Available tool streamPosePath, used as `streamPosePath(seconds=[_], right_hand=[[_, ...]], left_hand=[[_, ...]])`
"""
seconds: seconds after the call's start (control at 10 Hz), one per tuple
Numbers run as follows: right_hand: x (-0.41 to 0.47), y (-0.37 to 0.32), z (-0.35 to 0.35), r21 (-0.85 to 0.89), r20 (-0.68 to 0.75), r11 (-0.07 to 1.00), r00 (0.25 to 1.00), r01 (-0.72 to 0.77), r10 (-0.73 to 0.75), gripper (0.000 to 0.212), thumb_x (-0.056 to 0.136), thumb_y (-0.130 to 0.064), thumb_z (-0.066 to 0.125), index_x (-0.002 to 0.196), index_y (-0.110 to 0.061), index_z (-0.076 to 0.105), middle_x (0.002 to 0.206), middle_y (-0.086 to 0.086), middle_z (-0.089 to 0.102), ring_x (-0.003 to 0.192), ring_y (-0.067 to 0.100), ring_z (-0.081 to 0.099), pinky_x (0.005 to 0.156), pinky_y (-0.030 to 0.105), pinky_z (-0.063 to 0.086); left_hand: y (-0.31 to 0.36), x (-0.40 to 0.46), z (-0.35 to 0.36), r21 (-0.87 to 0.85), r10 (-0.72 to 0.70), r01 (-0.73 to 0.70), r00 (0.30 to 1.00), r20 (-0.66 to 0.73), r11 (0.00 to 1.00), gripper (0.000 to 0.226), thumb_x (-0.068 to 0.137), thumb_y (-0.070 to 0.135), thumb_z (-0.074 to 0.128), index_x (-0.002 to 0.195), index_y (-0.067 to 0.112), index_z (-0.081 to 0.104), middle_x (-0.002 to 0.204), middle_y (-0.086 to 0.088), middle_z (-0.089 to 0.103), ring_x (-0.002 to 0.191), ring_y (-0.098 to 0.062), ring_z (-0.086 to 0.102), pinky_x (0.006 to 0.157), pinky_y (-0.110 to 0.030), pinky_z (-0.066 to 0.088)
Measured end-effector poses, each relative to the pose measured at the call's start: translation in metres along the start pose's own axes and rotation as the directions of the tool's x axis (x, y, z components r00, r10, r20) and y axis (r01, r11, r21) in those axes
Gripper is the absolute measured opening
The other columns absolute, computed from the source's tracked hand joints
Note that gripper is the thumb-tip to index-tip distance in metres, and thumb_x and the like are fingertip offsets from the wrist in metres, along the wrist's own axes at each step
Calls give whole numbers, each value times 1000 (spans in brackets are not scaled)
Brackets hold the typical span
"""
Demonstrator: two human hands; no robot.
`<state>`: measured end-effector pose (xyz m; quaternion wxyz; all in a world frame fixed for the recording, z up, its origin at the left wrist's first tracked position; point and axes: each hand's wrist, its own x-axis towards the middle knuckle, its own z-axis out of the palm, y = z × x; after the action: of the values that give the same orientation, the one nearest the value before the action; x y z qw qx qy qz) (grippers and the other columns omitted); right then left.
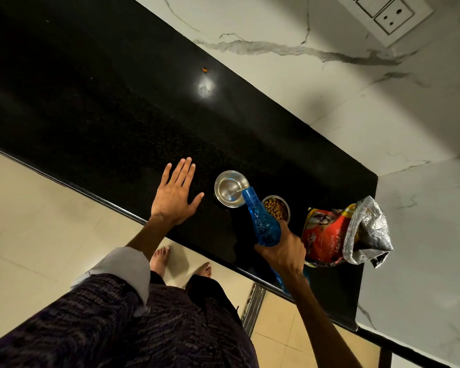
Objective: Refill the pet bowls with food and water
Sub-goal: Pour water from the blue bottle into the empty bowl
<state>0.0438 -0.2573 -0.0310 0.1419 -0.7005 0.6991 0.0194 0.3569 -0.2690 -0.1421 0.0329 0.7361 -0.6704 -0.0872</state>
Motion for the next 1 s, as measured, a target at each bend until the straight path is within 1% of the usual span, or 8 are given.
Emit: streamPosePath(seconds=[0.4,0.5,0.8,1.0], right_hand=[[1,1,2,-14,7,1000,1000,3,-3,89,66,-55,88,140,-25,50,115,2,75,93,21,74,76,37,63],[1,2,1,-11,11,1000,1000,3,-3,90,66,-55,89,141,-25,49,116,3,74,95,22,73,77,38,63],[2,1,0,-17,12,1000,1000,-1,1,87,66,-57,87,138,-27,49,114,1,74,94,21,73,76,36,62],[2,1,1,-11,10,1000,1000,1,-1,88,66,-55,88,140,-27,49,115,1,74,96,21,73,77,36,62]], left_hand=[[0,0,-1,1,-2,2,1000,1,1000,87,101,67,22,165,10,6,173,-11,-2,161,-23,-5,129,-52,5],[0,0,-1,2,-1,1,1000,3,1000,87,101,67,21,165,10,5,173,-11,-2,161,-23,-5,129,-52,5],[0,0,0,7,2,-2,1000,-7,1000,86,102,66,20,165,9,6,173,-11,-1,161,-23,-4,129,-52,5],[1,0,0,8,-1,1,1000,-8,1000,86,102,66,22,164,9,7,173,-11,0,161,-23,-3,129,-52,5]])
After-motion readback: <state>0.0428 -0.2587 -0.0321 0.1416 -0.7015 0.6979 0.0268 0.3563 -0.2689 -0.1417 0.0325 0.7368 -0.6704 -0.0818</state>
